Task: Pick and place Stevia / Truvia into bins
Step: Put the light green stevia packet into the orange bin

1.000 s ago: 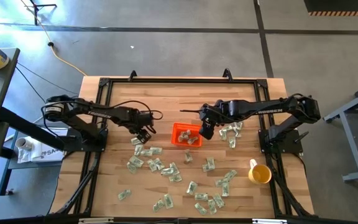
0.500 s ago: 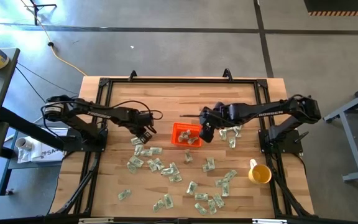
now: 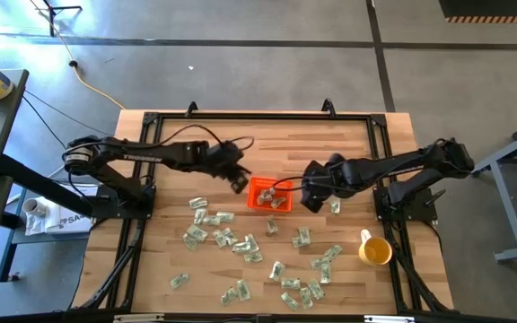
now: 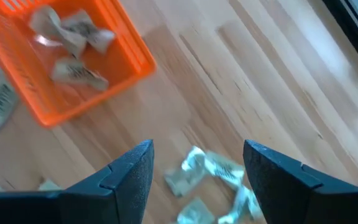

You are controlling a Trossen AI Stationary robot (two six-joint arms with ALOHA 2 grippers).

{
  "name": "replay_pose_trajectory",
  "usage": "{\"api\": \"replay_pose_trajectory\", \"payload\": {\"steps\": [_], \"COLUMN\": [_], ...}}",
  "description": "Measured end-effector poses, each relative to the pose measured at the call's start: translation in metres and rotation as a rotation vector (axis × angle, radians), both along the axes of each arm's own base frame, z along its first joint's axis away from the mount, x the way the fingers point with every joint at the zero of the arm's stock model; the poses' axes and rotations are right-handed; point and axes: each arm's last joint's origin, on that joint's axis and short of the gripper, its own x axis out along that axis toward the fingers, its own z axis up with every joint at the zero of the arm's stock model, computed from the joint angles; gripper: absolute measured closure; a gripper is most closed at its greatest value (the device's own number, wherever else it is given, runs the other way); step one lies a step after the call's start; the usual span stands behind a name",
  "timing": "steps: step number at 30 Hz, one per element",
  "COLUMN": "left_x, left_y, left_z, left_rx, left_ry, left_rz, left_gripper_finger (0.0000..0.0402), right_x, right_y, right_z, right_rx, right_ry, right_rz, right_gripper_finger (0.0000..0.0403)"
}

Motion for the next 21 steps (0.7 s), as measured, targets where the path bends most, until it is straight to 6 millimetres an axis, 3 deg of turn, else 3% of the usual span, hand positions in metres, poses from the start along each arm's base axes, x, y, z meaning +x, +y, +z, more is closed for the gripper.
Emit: {"api": "replay_pose_trajectory", "payload": {"steps": [4, 7, 11, 15, 21], "left_x": [0.021, 0.04, 0.062, 0.074, 0.076], "left_y": [0.001, 0.002, 0.001, -0.003, -0.01], "left_z": [0.006, -0.005, -0.034, -0.044, -0.031], "left_rx": [0.015, -0.012, -0.085, -0.121, -0.165], "left_ry": [-0.117, -0.127, -0.067, -0.024, 0.029], "left_rz": [-0.1, -0.163, -0.23, -0.214, -0.211], "left_gripper_finger": [0.0356, 0.0369, 0.0367, 0.0307, 0.0192], "right_x": [-0.006, -0.011, -0.02, -0.032, -0.059], "right_y": [0.003, 0.004, 0.005, 0.006, 0.002], "right_z": [-0.004, -0.012, -0.026, -0.042, -0.063], "right_rx": [0.013, 0.028, 0.07, 0.122, 0.24], "right_ry": [0.048, 0.082, 0.129, 0.17, 0.183], "right_rz": [-0.007, -0.019, -0.035, -0.078, -0.212], "right_gripper_finger": [0.0163, 0.0164, 0.0163, 0.0163, 0.0162]}}
